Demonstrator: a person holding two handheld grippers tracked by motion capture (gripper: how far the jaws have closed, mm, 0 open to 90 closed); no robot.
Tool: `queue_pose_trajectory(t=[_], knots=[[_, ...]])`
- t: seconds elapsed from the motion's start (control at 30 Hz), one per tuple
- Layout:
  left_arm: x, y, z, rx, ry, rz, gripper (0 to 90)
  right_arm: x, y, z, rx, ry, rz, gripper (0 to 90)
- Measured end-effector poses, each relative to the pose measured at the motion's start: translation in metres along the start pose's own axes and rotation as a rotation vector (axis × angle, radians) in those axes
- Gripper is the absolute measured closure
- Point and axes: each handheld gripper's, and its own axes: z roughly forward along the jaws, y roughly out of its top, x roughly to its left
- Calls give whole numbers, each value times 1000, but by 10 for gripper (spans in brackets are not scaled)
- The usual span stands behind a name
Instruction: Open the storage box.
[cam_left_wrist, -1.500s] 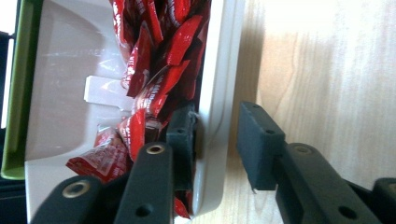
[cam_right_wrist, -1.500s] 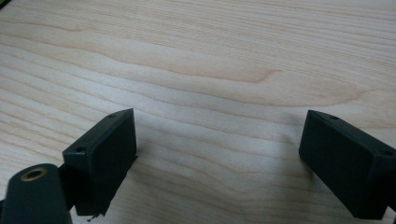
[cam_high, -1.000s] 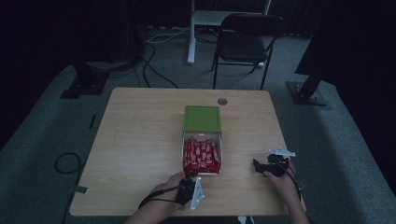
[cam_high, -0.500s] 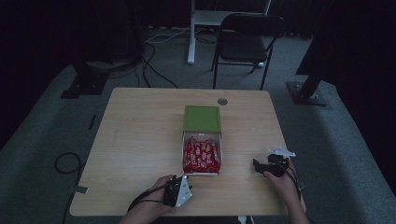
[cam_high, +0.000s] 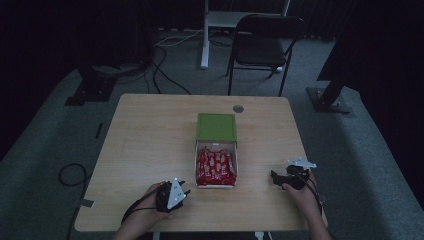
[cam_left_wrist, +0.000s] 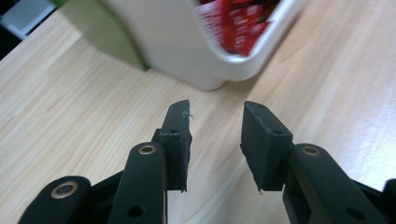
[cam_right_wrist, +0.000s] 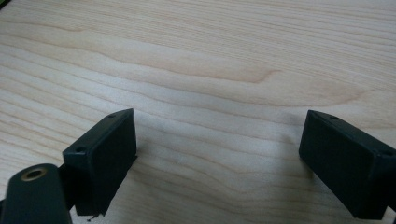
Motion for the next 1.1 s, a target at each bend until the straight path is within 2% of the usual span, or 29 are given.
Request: queue_pose_trajectory(t=[0.03,0.07,0.17,0.2,0.3,0.53,0.67,0.8,0.9,1.1], knots=[[4,-2,-1,0,6,-17,637,0,0,0,0,0,0,107],[4,-2,-1,0,6,-17,637,0,0,0,0,0,0,107],[17,-13,-3,-16,20,-84,637,0,0,0,0,0,0,107],[17,-13,-3,-16,20,-84,637,0,0,0,0,0,0,107],[25,-21,-3,-27,24,-142,621,0,0,0,0,0,0,107],[40,-34,-3,-20,57,-221,620,0,0,0,1,0,-1,107],[51,-43,-3,-21,124,-268,615,0,0,0,0,0,-1,107],[62,-50,-6,-9,158,-307,584,0,0,0,0,0,0,107],[68,-55,-8,-11,171,-335,522,0,0,0,0,0,-1,107],[76,-65,-8,1,180,-399,415,0,0,0,0,0,-1,107]])
